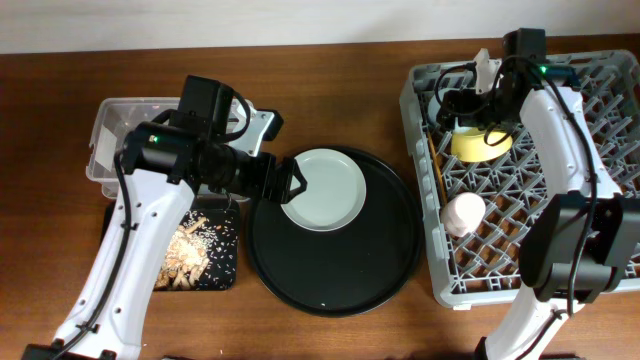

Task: Sort waste into correct bins and load items into the dishwasher rack
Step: 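Carry the blue cup with the right gripper and set it in the rack, then move the right gripper to the white plate and grasp its rim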

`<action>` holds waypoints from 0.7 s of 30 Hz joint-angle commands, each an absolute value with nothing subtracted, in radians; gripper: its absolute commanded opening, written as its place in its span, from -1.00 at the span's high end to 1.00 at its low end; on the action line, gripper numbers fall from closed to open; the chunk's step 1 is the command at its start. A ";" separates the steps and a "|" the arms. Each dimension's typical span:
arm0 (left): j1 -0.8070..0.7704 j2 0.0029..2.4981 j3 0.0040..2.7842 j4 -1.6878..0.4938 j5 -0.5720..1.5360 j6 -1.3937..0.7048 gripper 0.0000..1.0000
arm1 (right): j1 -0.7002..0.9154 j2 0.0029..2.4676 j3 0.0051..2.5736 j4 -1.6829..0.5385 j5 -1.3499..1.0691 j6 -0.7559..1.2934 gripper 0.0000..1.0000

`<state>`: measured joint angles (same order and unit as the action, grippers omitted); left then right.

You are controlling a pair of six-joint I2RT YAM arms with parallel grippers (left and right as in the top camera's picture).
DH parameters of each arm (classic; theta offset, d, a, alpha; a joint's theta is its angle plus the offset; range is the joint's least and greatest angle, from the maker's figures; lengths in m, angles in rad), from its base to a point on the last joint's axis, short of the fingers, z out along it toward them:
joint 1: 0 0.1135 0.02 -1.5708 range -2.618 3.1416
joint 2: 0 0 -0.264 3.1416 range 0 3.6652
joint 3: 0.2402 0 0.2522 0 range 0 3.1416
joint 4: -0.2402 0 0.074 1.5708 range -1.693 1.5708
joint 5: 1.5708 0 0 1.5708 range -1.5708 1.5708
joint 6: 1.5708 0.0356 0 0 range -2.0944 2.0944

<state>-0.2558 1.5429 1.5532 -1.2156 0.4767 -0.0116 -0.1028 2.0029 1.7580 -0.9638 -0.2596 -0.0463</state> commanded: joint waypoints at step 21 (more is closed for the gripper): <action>0.109 1.262 1.592 -1.137 0.022 -0.246 -0.99 | 0.313 1.841 1.810 -1.341 -0.323 -0.085 -0.61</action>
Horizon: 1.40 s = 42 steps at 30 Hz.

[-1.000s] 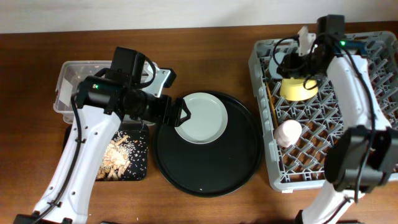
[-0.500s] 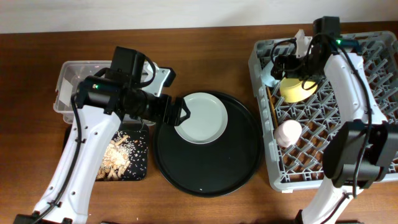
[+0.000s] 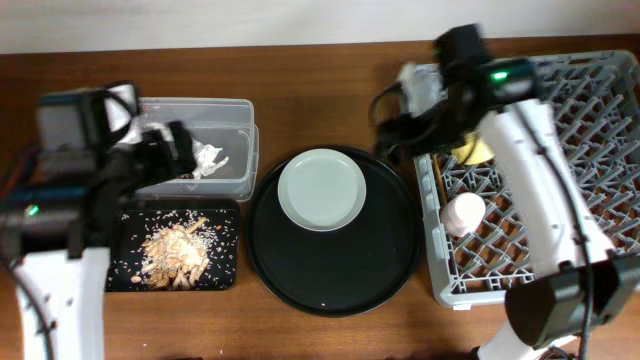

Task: Sort waste into correct bins and load items into the dishwasher rack
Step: 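Move the right gripper to the white plate and grasp its rim, then lift the white plate with the right gripper and carry it to the rack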

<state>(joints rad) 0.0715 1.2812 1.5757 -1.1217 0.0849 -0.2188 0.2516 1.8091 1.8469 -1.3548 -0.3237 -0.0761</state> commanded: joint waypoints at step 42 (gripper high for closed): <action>0.112 1.262 1.592 -1.145 0.022 -0.246 -0.98 | 0.405 1.876 1.140 -0.346 -0.127 0.114 0.92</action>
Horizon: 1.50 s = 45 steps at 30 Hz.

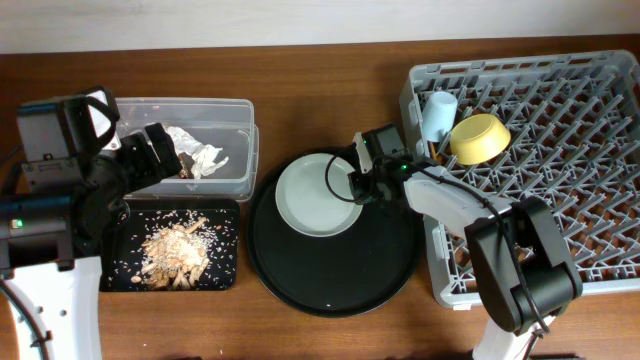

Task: Sort waste into correct bins and load items into the dishwasher rack
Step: 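Lift the white plate with the right gripper and carry it to the rack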

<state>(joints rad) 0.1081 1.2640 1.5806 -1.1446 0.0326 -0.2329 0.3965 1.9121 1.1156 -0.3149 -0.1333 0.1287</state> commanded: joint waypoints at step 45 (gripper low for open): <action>0.112 1.262 1.592 -1.145 0.022 -0.246 -0.98 | -0.184 1.708 1.537 -0.711 0.684 -0.567 0.92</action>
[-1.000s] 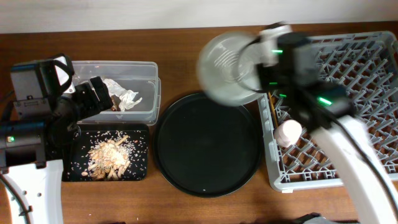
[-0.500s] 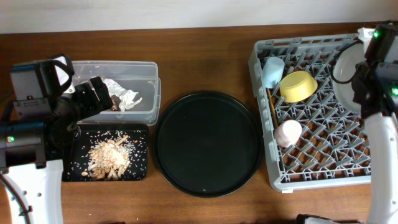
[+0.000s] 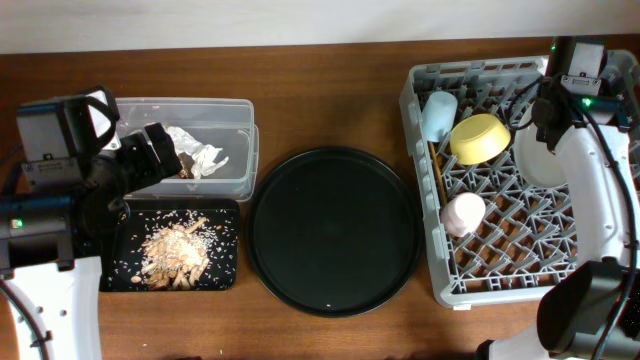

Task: Sort waste into correct bins and load items into the dishwasher rack
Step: 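Lift the white plate with the right gripper and carry it to the rack, then stand the white plate upright in the rack and release it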

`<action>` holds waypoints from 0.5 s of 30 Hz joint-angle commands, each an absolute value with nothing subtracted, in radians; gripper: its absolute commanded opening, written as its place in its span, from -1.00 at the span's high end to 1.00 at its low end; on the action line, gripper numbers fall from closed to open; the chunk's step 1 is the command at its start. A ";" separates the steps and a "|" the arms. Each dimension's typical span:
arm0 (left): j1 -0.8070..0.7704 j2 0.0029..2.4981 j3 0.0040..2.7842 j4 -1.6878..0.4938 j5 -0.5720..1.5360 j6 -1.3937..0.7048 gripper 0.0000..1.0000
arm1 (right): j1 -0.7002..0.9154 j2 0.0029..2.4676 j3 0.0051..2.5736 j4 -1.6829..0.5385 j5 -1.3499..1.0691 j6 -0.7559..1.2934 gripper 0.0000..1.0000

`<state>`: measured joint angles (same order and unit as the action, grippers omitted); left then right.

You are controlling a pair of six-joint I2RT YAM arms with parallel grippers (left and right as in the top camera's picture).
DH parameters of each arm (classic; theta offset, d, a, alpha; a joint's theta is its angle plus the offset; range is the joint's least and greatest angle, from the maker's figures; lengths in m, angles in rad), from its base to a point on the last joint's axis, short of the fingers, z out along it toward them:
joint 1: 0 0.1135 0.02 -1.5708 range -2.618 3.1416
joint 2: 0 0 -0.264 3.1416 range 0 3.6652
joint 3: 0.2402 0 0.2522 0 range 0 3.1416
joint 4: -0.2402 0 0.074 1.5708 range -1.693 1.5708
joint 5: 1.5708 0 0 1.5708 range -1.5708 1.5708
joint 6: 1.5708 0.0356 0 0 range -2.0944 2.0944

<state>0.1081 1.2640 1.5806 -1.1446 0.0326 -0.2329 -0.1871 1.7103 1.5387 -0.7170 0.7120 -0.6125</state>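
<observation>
A white plate [image 3: 533, 163] lies in the grey dishwasher rack [image 3: 500, 255], partly under my right arm. My right gripper [image 3: 545, 118] hangs over the rack's upper right and looks shut on the plate's upper rim. The rack also holds a pale blue cup [image 3: 438, 115], a yellow bowl [image 3: 478, 137] and a pinkish cup [image 3: 462, 212]. The round black tray [image 3: 330, 230] in the middle is bare. My left gripper [image 3: 150, 150] stands open over the left end of the clear bin [image 3: 235, 140], which holds crumpled white paper [image 3: 200, 157].
A black rectangular tray [image 3: 225, 225] with food scraps [image 3: 175, 250] sits in front of the clear bin. A wooden stick [image 3: 437, 175] lies along the rack's left side. Bare wooden table shows between the bin, the round tray and the rack.
The white plate has gone from the round black tray to the rack. My right gripper was at the plate's right rim on the tray and is now over the rack's upper right. The left arm has not moved.
First my left gripper was at the plate's left edge on the round tray, with my right gripper over the yellow bowl in the rack. Then the left was over the clear bin. Later the right gripper was at the plate; now the plate is in the rack.
</observation>
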 commanded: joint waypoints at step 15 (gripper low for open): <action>0.112 1.262 1.592 -1.145 0.022 -0.246 -0.98 | -0.175 1.611 1.538 -0.683 0.547 -0.437 -0.97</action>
